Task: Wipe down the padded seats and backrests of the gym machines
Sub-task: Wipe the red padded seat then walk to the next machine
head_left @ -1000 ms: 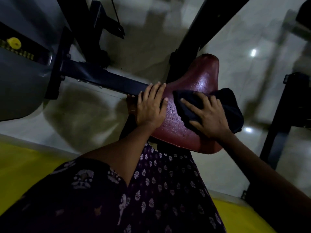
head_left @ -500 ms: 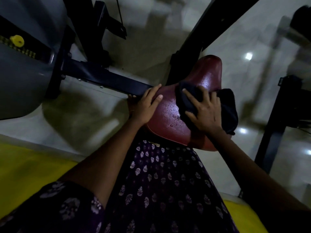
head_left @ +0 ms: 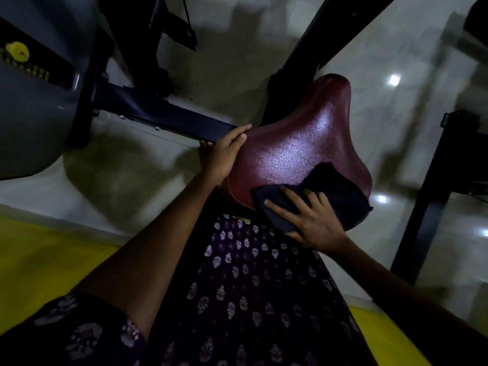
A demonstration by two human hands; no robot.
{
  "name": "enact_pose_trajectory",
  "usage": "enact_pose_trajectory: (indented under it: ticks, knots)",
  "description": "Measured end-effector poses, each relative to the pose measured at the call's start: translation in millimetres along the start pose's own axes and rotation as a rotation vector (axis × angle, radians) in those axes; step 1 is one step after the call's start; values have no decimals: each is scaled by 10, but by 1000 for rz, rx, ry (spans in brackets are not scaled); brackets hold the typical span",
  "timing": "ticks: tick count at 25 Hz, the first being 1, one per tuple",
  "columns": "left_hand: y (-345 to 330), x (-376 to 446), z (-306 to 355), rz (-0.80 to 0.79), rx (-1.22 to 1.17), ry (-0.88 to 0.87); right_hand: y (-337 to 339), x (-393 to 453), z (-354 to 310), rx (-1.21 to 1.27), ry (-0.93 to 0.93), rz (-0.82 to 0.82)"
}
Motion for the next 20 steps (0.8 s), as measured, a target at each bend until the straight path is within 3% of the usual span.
enact_pose_trajectory:
  ticks: [5, 7, 12, 16, 18, 20]
  knots:
    - [-21, -295, 290, 452, 469, -43, -60, -779, 545, 28, -222, -42]
    - [4, -243, 311, 456, 487, -79, -37, -553, 420, 38, -242, -10]
    - [57, -280, 375, 512, 466, -170, 39, 374, -289, 27, -65, 76]
    - [95, -293, 362, 530, 439, -173, -62, -64, -132, 23, 79, 50]
    - [70, -276, 363, 530, 440, -178, -91, -504, 279, 53, -31, 38]
    - [61, -275, 382, 545, 471, -194, -122, -816, 925, 209, -408, 61]
Point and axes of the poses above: each hand's wrist, its own x-axis towards the middle knuckle, its own y-axis out of the back of the hand, z = x × y, the point moved 10 cm from there along x, towards the middle knuckle, and after that the axes turned 2 degrees about -x, right-handed, at the moved point
